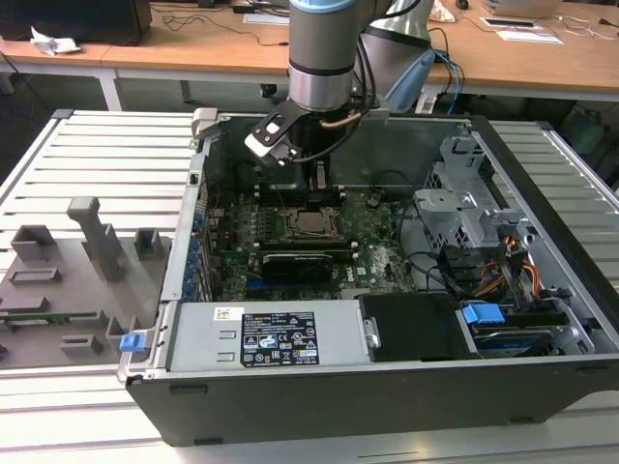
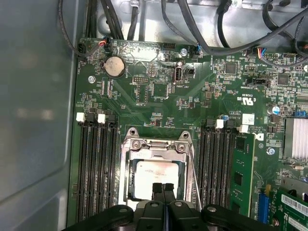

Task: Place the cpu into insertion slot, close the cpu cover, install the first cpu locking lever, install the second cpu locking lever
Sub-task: 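Install the first cpu locking lever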

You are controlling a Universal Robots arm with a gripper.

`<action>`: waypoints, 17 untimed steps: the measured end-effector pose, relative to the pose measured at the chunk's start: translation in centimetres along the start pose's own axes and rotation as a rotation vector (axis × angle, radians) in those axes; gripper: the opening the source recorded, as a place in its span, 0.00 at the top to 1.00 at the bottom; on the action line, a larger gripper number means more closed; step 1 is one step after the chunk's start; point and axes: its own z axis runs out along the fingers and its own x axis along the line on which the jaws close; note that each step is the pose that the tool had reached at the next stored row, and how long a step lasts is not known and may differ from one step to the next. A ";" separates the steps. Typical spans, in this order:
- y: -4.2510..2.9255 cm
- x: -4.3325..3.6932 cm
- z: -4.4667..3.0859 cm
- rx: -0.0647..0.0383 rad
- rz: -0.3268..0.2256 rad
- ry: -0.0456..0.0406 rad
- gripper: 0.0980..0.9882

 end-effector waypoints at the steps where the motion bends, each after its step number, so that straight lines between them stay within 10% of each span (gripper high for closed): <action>1: 0.01 0.00 -0.22 0.000 0.000 0.0000 0.99; 17: 0.07 -0.05 -2.74 0.000 0.000 0.0000 0.99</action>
